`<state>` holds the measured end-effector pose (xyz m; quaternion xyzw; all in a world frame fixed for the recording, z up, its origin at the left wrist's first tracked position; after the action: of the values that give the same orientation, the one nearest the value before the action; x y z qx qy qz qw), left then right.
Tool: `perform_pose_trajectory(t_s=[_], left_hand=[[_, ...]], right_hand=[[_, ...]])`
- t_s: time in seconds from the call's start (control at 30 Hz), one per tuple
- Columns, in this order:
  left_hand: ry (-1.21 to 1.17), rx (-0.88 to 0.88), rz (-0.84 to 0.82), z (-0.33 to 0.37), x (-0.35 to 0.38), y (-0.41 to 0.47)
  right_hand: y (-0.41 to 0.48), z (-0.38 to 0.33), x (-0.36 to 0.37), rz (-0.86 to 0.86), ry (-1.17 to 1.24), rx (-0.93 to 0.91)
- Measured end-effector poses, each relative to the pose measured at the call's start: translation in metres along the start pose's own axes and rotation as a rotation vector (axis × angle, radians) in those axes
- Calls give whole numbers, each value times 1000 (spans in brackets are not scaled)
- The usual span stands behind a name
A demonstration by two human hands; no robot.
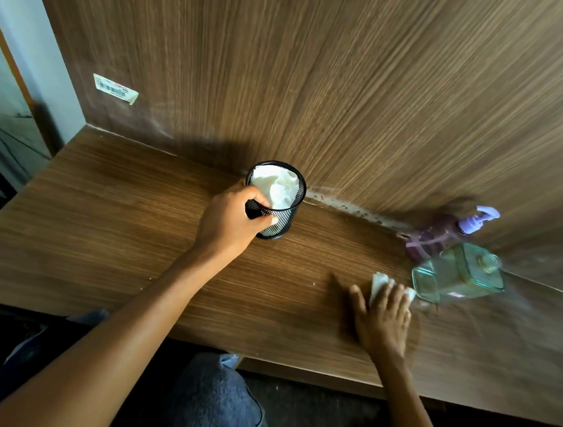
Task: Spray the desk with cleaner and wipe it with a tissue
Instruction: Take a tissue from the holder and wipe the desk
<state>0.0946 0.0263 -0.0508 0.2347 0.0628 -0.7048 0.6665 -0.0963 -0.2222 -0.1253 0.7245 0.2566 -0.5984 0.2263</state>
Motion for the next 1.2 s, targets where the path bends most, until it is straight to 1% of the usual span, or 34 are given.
perform_pose_trajectory(t_s=[0.1,0.17,0.2,0.27,0.3,0.37,0.43,0.5,0.57,0.6,0.67,0.73,0.8,0.87,0.9,0.97,1.0,1.03,1.1,1.13,1.2], left_hand=[[5,-8,-3,1,3,-1],[-4,-23,-5,0,3,-1],[-10,-24,-7,0,3,-1],[-19,-21,-11,0,3,-1],[-20,-19,-10,0,2,-1],[-11,-18,-4,-2,2,0],[-12,-21,1,-3,2,1],[-14,-25,6,-4,2,1],[-7,-23,12,-4,3,1],[-7,-22,11,-4,3,1],[-15,-18,4,-3,4,1],[-20,-16,5,-3,3,1],[-19,-14,4,-3,2,1],[-19,-9,7,-3,-2,2],[-20,-8,14,-3,-4,3],[-27,-13,31,-2,-7,5],[-30,-16,41,-2,-8,6],[-33,-19,45,-2,-8,6],[-47,-29,48,-2,-6,6],[-56,-34,45,-2,-5,5],[-66,-34,21,-2,-1,3]], right_hand=[[-39,-15,12,-67,-25,-170],[-79,1,18,-76,-74,-166],[-92,12,20,-66,-93,-143],[-105,39,18,-38,-63,-28],[-103,51,13,8,-61,22],[-92,62,2,19,-30,162],[-77,55,-4,6,-64,176],[-64,28,-4,-1,-68,62],[-64,-10,9,-21,-22,-106],[-71,-30,14,-1,-18,-232],[-95,-57,26,-33,3,-478],[-117,-55,30,-53,-25,-648],[-120,-32,26,-68,2,-657],[-108,-19,20,-50,-35,-569],[-98,-21,19,-43,-52,-505],[-83,-38,21,-145,-47,-356],[-77,-55,23,-157,-35,-330],[-72,-76,25,-152,-20,-336],[-74,-127,34,-168,6,-430],[-81,-153,37,-186,21,-515],[-110,-188,47,-308,55,-694]])
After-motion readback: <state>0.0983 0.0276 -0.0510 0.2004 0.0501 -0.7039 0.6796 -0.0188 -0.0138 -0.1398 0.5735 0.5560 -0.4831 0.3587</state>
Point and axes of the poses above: each hand's wrist, its own y-axis towards the middle knuckle, its own x-axis out of the palm, z = x × y, the point moved 8 cm from there along y, towards the middle knuckle, and after that the axes turned 12 degrees about z, right-handed, at the moved point
